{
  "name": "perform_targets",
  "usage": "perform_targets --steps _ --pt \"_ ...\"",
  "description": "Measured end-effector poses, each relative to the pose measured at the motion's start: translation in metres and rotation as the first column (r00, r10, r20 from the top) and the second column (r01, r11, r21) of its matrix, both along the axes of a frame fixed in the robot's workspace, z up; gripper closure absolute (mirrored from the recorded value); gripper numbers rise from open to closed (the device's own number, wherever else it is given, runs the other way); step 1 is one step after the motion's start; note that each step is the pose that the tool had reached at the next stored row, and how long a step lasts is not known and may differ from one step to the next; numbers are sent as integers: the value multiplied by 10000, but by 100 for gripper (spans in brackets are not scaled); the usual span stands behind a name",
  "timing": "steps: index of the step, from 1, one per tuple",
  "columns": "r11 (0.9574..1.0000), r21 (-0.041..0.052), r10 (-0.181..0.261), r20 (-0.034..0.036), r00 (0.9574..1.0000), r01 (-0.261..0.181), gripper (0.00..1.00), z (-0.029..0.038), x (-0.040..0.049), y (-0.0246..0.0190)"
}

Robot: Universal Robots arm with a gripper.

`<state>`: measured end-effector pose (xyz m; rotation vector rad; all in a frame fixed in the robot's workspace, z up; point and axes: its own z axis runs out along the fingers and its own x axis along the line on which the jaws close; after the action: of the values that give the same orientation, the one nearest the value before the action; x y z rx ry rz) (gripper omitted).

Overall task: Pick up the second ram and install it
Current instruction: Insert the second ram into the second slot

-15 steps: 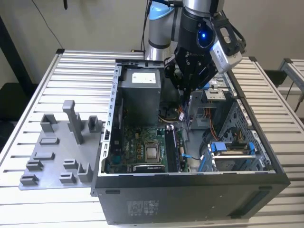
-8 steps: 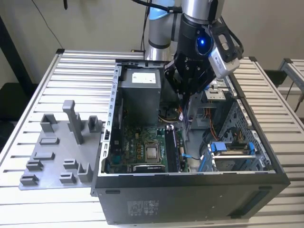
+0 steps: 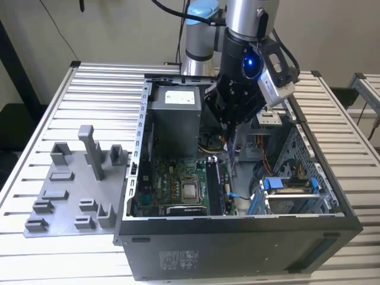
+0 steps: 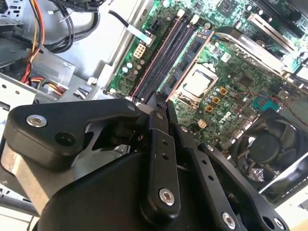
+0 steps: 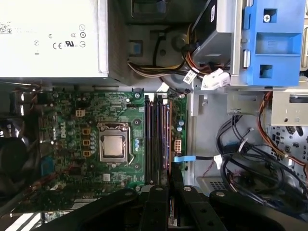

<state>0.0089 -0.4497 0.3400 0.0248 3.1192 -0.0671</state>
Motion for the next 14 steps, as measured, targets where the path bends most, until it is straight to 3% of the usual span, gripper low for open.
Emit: perform_targets --steps 5,11,14 --pt "10000 -87 3 1 10000 -3 86 -90 1 41" --pt "9997 -261 4 1 10000 -4 86 -180 1 42" --pt "9996 -273 4 2 10000 -3 86 -235 -2 43"
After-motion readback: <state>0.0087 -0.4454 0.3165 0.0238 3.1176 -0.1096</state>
